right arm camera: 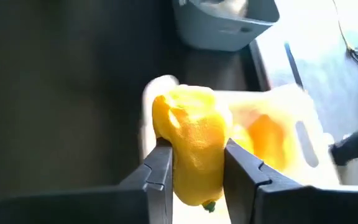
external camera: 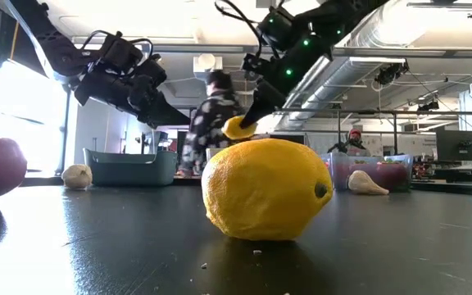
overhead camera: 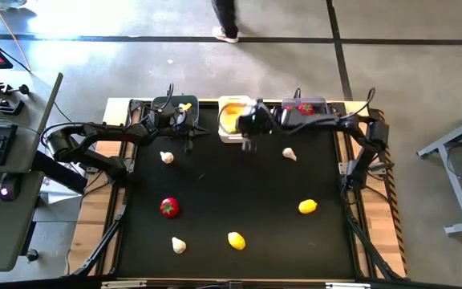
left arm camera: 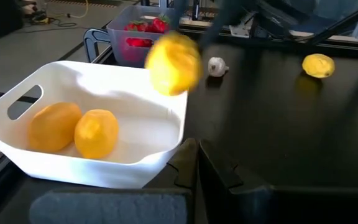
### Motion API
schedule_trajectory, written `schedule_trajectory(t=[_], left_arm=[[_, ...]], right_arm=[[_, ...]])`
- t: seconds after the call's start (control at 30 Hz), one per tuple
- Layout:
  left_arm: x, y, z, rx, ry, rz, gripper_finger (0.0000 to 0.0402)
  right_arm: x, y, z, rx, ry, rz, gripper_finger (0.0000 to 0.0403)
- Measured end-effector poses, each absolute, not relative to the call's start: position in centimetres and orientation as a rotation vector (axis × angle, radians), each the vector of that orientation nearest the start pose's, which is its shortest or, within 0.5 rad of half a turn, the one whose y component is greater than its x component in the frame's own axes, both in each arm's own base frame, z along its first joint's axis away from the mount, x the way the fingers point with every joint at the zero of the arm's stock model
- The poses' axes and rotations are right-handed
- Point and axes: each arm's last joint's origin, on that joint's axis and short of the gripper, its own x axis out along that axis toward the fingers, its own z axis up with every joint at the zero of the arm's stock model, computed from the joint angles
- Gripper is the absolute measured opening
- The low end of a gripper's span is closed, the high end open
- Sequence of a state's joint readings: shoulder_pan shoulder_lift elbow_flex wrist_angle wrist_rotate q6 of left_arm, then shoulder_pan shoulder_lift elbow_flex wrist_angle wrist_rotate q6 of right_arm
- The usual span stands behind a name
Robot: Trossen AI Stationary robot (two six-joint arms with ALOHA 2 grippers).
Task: Sort produce into baskets
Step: Put the yellow lemon into the white bin
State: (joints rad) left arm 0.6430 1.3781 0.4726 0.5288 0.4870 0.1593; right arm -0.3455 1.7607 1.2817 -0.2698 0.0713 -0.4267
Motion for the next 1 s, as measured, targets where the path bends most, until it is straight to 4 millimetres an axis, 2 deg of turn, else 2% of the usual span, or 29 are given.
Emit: schedule_trajectory(t=[0.1, 0.27, 0.7, 0.83, 1.0], left_arm=[[21.2, 14.2, 17.3, -0.044, 0.329, 0.128, 0.0000], [21.2, 14.2, 17.3, -0.044, 0.329, 0.128, 0.0000], [21.0, 14.4, 17.3, -0.080, 0.326, 0.147, 0.0000], [21.0, 14.4, 17.3, -0.081, 0.327, 0.146, 0.0000], [21.0, 14.4, 17.2, -0.094, 0.327, 0.148, 0.0000]], right_arm=[[35.4, -15.6, 23.7, -0.275, 0.807, -0.217, 0.0081], [34.9, -18.1, 21.8, -0.240, 0.830, -0.178, 0.0081], [35.7, -19.2, 18.2, -0.196, 0.868, -0.116, 0.0084], [35.8, -19.4, 17.6, -0.234, 0.901, -0.153, 0.0113], [35.9, -19.3, 17.7, -0.251, 0.898, -0.153, 0.0186]])
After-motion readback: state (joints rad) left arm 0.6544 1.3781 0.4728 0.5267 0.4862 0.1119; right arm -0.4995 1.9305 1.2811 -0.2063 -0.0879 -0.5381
